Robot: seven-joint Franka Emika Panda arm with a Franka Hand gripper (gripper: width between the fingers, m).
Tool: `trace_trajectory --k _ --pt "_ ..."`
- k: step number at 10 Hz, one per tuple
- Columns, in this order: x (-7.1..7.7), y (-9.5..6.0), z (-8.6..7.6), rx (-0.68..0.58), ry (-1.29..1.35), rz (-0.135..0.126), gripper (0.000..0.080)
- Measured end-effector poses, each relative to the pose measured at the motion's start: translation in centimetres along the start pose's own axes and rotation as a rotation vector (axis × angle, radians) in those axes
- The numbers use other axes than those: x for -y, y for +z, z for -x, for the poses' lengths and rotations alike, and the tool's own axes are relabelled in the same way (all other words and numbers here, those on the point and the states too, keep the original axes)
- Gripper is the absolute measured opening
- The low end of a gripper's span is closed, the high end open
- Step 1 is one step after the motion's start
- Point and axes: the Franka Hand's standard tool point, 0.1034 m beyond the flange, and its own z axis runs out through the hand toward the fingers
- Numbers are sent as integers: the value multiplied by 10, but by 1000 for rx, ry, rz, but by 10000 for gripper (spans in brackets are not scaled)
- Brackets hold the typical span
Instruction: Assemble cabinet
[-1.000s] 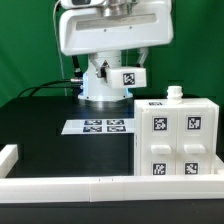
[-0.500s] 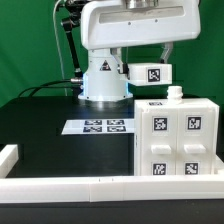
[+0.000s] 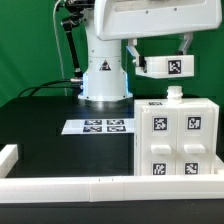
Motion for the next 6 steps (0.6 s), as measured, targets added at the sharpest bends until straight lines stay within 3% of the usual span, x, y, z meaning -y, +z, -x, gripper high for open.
trace_trajectory --k 4,6 --pt "5 5 -34 14 -24 5 560" --pt "5 8 -33 16 -49 7 560"
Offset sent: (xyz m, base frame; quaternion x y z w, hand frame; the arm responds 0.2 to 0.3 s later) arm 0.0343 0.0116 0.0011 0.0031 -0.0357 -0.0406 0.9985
